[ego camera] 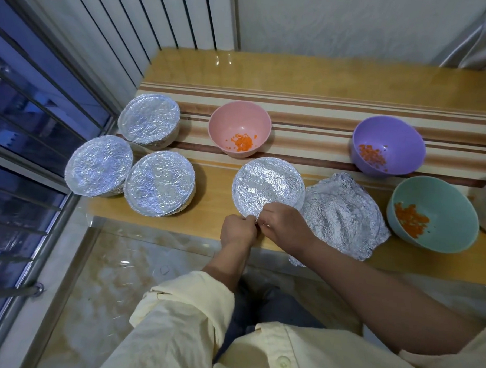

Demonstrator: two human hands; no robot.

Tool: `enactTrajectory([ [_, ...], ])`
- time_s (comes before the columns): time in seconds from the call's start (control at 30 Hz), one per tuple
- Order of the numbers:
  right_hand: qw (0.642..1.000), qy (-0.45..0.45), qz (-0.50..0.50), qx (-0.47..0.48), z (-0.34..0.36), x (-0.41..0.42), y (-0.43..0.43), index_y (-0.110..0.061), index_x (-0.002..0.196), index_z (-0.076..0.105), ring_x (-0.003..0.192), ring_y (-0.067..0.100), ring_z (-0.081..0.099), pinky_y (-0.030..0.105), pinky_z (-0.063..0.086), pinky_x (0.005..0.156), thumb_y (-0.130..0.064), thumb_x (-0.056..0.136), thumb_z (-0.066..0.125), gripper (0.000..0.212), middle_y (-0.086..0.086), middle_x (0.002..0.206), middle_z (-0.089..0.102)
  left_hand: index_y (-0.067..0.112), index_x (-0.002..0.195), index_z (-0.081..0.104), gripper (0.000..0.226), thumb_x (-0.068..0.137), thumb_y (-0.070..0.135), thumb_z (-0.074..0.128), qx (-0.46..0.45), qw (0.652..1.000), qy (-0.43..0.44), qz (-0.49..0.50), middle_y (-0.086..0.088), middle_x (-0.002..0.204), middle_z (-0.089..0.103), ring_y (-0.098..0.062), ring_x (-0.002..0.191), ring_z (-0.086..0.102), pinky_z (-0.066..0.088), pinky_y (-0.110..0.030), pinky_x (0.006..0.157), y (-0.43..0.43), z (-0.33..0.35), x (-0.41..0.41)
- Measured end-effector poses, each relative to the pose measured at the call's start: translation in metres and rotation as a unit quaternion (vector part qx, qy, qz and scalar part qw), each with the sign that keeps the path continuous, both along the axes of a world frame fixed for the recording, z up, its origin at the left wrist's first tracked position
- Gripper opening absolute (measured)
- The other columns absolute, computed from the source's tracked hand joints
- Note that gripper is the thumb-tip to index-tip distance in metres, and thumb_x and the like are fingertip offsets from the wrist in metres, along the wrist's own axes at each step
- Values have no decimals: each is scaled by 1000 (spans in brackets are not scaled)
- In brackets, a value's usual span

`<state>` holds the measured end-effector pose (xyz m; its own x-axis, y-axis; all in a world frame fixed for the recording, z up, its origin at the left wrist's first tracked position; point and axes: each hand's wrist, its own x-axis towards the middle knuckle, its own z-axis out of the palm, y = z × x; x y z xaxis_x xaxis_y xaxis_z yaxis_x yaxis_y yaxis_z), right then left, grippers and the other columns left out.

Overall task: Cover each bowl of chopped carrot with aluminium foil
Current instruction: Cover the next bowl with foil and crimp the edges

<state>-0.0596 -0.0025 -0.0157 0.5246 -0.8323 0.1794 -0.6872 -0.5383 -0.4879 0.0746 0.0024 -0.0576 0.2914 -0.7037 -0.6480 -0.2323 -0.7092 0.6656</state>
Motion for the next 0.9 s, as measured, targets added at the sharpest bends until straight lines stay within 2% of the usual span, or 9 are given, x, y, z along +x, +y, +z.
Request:
enactTrajectory([
  [0.13, 1000, -9, -6, -7, 0, 1, 0, -4, 61, 58, 55, 24, 51, 28, 35, 47, -3, 73, 66, 15, 7, 61, 51, -1, 63, 68, 53, 62, 48, 49, -6, 1000, -17, -16, -24, 73, 71, -43, 77, 70, 57, -46, 70, 3, 22, 2],
  [0.27, 1000, -5, 1, 8, 0, 7, 0, -4, 65, 63, 59, 27, 55, 32, 43, 47, -11, 74, 64, 12, 8, 64, 54, 3, 68, 73, 52, 63, 46, 43, -11, 997, -61, -45, -17, 74, 73, -37, 77, 71, 60, -45, 78, 0, 23, 10],
  [0.37, 999, 4, 33, 8, 3, 1, -1, -5, 74, 66, 66, 28, 57, 31, 44, 55, -12, 66, 81, 18, 8, 71, 58, 5, 71, 74, 53, 61, 49, 46, -4, 995, -80, -61, -15, 77, 74, -35, 79, 72, 60, -45, 79, -9, 19, 22],
  [0.47, 998, 32, 48, -14, 5, -7, 0, -9, 70, 64, 63, 25, 57, 27, 41, 53, -11, 56, 89, 29, 5, 69, 57, 6, 69, 74, 50, 61, 50, 50, 0, 993, -86, -75, -12, 76, 75, -34, 79, 73, 61, -47, 79, -15, 17, 34],
  [0.57, 997, 50, 39, -33, 3, -3, 1, -9, 64, 62, 58, 24, 56, 27, 42, 48, -5, 56, 87, 26, 4, 64, 55, 8, 64, 73, 47, 63, 50, 50, -6, 993, -83, -79, -10, 71, 75, -33, 77, 73, 61, -47, 79, -15, 21, 36],
  [0.67, 998, 53, 28, -32, 0, 2, -1, -7, 59, 59, 54, 24, 53, 28, 42, 44, 3, 55, 80, 23, 5, 60, 52, 8, 60, 73, 52, 65, 55, 49, -30, 996, -68, -48, -9, 67, 73, -33, 73, 72, 60, -46, 77, -7, 28, 33],
  [0.77, 997, 59, 33, -32, 2, 3, -2, -6, 58, 58, 52, 25, 51, 26, 39, 43, 4, 54, 78, 22, 6, 58, 51, 10, 61, 72, 56, 68, 64, 58, -36, 997, -65, 5, -9, 67, 73, -31, 71, 71, 59, -37, 75, 9, 36, 25],
  [0.83, 997, 63, 39, -34, 4, 4, -2, -6, 58, 58, 52, 24, 51, 25, 37, 44, 4, 54, 78, 22, 6, 58, 51, 12, 55, 70, 42, 69, 51, 68, -37, 997, -55, 44, -11, 67, 72, -31, 69, 71, 59, -37, 76, 16, 36, 17],
  [0.9, 996, 65, 37, -40, 5, 6, -2, -6, 56, 58, 50, 24, 51, 24, 36, 43, 5, 53, 78, 23, 6, 57, 51, 12, 47, 66, 31, 61, 41, 68, -36, 995, -35, 89, -15, 65, 70, -32, 64, 68, 60, -44, 75, 15, 36, 12],
])
